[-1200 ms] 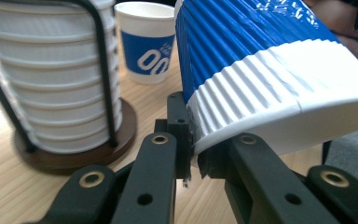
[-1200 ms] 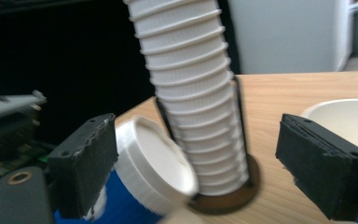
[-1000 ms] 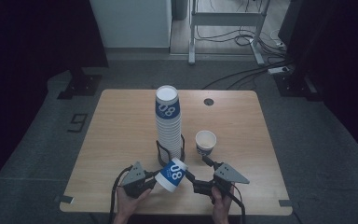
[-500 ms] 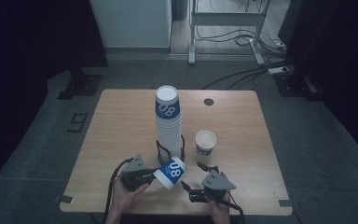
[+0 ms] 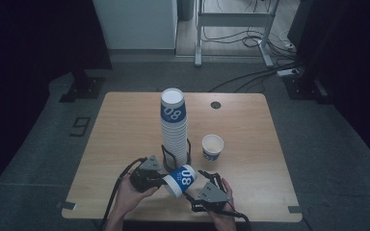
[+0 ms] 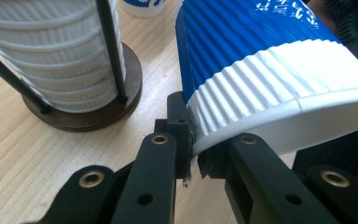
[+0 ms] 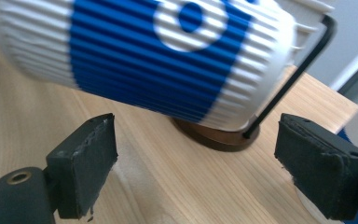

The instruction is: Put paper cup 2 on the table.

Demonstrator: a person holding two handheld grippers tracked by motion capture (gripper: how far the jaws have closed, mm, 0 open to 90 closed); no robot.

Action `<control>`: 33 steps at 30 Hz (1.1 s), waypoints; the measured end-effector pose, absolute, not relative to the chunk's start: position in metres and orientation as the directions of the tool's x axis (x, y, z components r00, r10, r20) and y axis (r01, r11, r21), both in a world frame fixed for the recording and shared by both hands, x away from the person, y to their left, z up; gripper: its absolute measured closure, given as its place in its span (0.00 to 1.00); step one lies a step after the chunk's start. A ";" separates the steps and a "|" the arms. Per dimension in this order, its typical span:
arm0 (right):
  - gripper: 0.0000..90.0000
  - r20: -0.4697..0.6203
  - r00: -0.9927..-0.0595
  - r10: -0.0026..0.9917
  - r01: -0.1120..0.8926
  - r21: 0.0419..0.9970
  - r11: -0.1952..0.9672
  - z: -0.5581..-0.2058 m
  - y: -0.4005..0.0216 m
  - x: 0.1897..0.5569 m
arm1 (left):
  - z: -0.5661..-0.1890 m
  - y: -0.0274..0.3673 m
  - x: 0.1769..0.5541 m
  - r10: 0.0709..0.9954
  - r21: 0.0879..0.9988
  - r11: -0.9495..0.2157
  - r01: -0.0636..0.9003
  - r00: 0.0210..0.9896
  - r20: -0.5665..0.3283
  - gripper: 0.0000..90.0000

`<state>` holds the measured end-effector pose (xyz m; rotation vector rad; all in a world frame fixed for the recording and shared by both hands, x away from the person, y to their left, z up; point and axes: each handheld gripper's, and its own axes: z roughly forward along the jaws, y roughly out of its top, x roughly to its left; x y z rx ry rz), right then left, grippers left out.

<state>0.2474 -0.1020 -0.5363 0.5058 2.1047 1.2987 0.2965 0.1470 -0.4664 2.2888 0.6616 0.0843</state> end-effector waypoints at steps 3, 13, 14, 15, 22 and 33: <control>0.14 -0.333 -0.742 0.581 -0.029 0.883 0.468 -0.537 -0.099 0.247 | -0.466 0.145 0.298 0.482 0.665 -0.604 0.439 0.866 -0.133 0.93; 0.15 -0.412 -0.722 0.556 -0.089 0.852 0.516 -0.537 -0.095 0.247 | -0.466 0.139 0.301 0.469 0.614 -0.643 0.458 0.869 -0.158 0.93; 0.14 -0.420 -0.721 0.551 -0.088 0.844 0.528 -0.537 -0.094 0.247 | -0.466 0.137 0.302 0.467 0.601 -0.653 0.461 0.870 -0.159 0.93; 0.11 -0.435 -0.718 0.544 -0.097 0.836 0.541 -0.537 -0.094 0.247 | -0.466 0.136 0.302 0.466 0.595 -0.659 0.461 0.871 -0.157 0.93; 0.08 -0.488 -0.695 0.528 -0.131 0.808 0.575 -0.539 -0.090 0.245 | -0.464 0.128 0.305 0.457 0.565 -0.682 0.464 0.874 -0.166 0.93; 0.01 -0.533 -0.679 0.505 -0.186 0.790 0.584 -0.539 -0.084 0.244 | -0.463 0.123 0.307 0.439 0.541 -0.695 0.474 0.875 -0.203 0.93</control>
